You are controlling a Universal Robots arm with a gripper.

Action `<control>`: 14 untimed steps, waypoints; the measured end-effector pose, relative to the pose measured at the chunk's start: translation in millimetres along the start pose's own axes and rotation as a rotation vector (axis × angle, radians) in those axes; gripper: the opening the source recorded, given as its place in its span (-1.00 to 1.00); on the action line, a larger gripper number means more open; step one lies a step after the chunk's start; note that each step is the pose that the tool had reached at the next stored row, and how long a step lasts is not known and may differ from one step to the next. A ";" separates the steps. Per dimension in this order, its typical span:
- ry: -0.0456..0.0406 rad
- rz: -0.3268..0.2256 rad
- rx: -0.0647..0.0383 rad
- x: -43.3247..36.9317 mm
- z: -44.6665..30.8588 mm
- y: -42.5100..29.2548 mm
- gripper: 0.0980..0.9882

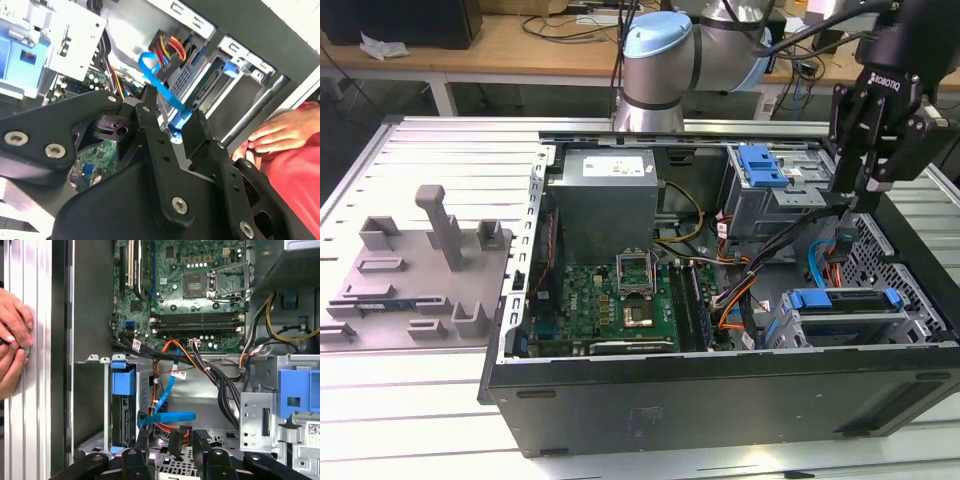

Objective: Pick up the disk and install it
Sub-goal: 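Insert the first disk wire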

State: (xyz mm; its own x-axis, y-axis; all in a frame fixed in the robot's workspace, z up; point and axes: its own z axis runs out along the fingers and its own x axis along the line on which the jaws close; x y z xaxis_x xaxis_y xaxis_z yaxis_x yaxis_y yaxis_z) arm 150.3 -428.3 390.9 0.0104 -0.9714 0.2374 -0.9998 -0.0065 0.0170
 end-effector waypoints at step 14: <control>0.0633 0.096 0.034 -5.6 5.9 -0.5 -0.15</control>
State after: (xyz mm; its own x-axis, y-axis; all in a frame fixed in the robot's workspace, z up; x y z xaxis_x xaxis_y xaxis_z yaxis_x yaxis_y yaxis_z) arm 150.6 -424.2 383.8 -0.0856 -0.9510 0.2971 -0.9962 0.0766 -0.0418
